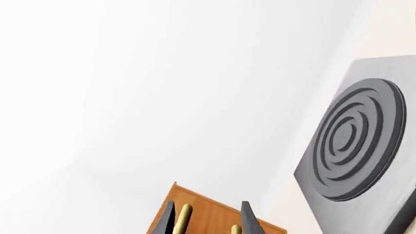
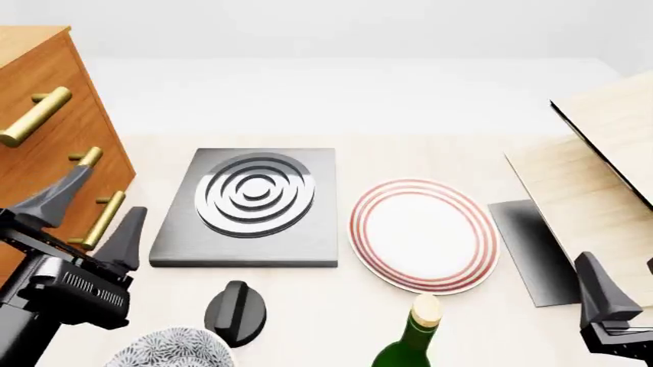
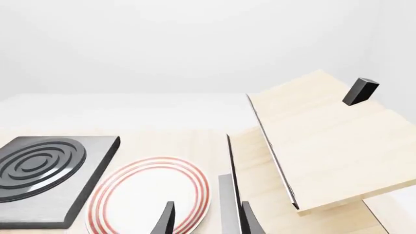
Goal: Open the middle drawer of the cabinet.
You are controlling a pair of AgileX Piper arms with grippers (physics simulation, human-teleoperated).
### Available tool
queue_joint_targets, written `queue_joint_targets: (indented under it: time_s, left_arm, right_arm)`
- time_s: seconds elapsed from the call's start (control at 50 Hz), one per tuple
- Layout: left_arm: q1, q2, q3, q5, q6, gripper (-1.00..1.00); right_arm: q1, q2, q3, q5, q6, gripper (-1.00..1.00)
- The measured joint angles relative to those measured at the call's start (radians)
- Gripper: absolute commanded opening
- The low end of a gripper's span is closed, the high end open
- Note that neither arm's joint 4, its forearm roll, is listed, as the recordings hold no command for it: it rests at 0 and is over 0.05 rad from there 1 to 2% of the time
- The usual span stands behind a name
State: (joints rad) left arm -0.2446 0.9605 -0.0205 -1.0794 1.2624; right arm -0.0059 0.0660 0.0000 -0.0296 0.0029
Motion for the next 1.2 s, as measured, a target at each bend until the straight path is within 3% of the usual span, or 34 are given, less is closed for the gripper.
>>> queue_joint_targets:
  time_s: [0.2,0.48,1.2]
  left_arm:
    - [0.044,0.099,-0.038,-0.092,0.032,1.0]
    - [0.093,0.164,-0.066,-0.134,0.052,1.0]
    - [0.056,0.275,-0.027,-0.141,0.117,1.0]
  right_arm:
    - [0.0,0.0,0.0,0.0,0.0,1.0]
    - [0.0,0.0,0.0,0.0,0.0,1.0]
    - [0.0,0.0,0.0,0.0,0.0,1.0]
